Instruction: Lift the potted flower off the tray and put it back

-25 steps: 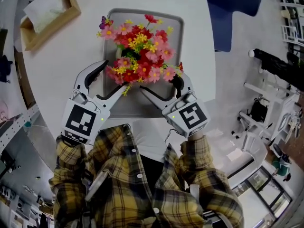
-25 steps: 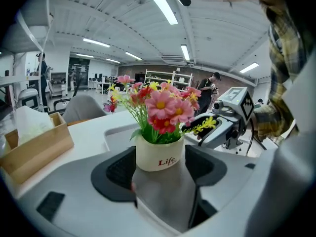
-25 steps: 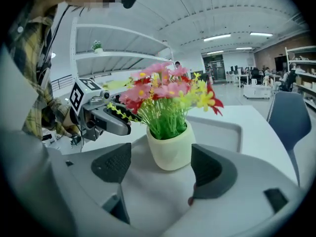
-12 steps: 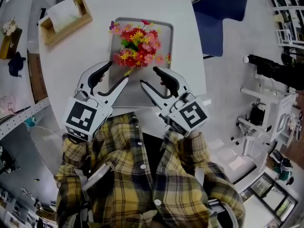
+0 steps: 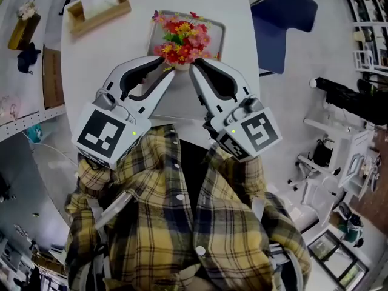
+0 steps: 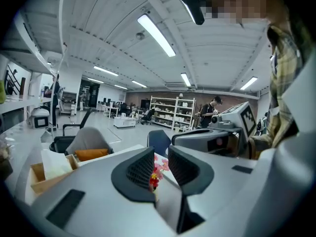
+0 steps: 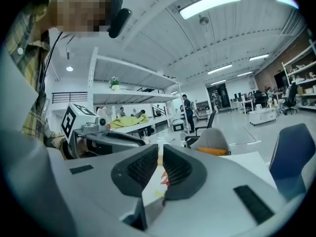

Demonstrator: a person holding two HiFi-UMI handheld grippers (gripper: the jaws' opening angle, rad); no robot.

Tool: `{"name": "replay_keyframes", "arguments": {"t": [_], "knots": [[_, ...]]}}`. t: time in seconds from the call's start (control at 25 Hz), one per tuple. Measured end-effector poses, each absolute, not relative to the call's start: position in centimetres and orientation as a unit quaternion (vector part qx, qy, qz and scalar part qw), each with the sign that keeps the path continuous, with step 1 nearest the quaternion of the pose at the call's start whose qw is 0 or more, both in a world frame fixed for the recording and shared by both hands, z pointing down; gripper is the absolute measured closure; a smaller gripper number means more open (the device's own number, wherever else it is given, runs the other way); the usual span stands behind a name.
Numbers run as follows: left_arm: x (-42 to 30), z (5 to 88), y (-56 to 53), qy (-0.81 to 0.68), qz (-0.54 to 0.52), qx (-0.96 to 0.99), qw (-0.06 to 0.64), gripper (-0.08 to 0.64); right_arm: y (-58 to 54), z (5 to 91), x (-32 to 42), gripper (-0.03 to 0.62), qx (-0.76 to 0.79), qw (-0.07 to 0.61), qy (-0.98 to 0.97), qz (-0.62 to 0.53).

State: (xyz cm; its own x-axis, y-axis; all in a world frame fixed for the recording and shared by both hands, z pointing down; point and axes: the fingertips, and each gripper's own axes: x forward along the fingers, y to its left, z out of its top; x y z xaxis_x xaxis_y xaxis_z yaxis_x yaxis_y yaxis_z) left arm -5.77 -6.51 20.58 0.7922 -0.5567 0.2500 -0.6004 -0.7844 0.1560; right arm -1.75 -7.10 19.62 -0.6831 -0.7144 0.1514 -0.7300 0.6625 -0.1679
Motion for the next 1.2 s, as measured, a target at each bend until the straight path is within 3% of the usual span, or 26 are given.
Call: {"name": "replay_keyframes", "arguments": {"t": [0.4,1.2], "knots": [[-5.8,18.6,-5.0,-0.315,0.061,0.941,0.110,0.551,-5.7,18.6,-2.4,0.594,0.392,0.053,-0.915,0.079],[-5.3,18.9,-4.7,-0.300,0.070,0.945,0.109,0.552,-5.7,18.7,-2.6,0.595,0.388,0.071,-0.916,0.080]]}}
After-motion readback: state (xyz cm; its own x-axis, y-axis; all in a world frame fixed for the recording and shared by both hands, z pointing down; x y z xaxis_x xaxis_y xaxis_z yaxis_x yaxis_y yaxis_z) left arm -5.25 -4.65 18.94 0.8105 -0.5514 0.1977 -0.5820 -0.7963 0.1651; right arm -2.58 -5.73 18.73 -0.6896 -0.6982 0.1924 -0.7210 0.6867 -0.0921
